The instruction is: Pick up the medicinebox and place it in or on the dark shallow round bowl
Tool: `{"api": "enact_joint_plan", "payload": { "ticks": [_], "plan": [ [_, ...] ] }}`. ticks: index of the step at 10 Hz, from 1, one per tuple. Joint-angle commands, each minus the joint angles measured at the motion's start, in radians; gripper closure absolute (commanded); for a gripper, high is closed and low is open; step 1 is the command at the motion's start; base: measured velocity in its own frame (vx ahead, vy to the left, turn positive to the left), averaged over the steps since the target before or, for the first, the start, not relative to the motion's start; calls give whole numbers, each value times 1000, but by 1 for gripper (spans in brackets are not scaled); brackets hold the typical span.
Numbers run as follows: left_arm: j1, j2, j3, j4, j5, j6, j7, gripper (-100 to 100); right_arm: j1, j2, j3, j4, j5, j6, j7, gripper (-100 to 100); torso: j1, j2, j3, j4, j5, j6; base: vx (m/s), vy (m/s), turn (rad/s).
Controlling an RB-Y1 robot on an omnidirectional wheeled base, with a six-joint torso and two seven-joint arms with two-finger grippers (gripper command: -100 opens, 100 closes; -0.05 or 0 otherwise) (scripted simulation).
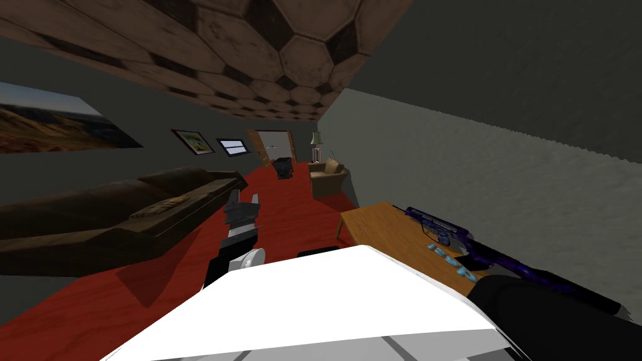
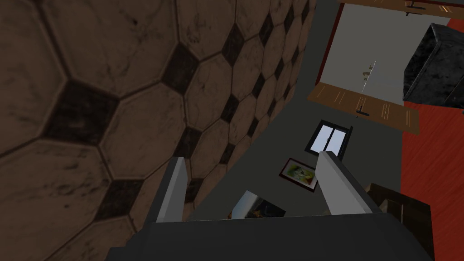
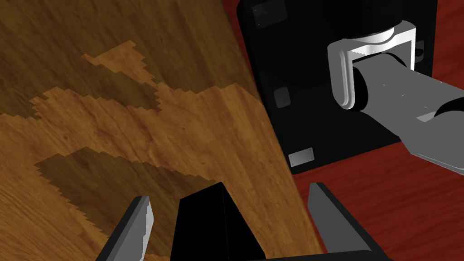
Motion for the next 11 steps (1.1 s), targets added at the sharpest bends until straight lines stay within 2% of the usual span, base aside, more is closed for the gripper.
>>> {"api": "enact_joint_plan", "payload": {
  "ticks": [1,3,4,5,6,10,11],
  "plan": [
    [0,0,0,0,0,0,0,0,-6,-32,6,21,-7,3,22,-100,0,0,0,0,0,0,117,-21,337],
    [0,0,0,0,0,0,0,0,-20,-58,4,8,-17,5,37,-100,3,-7,-4,-1,1,-1,197,0,268],
    [0,0,0,0,0,0,0,0,-17,-48,7,9,-13,9,31,-100,5,-10,-6,-2,1,-1,101,2,46],
    [0,0,0,0,0,0,0,0,-19,-49,7,8,-14,10,33,0,6,-4,-3,-1,1,0,18,-2,-5],
    [0,0,0,0,0,0,0,0,-42,-18,17,41,-11,5,40,-100,6,1,0,0,1,1,-7,-5,49],
    [0,0,0,0,0,0,0,0,-96,55,39,116,-3,-7,57,-100,5,7,4,2,1,1,-33,-10,48],
    [0,0,0,0,0,0,0,0,-88,41,37,101,-6,-3,53,-100,5,7,4,2,1,1,-15,-5,10]
  ]
}}
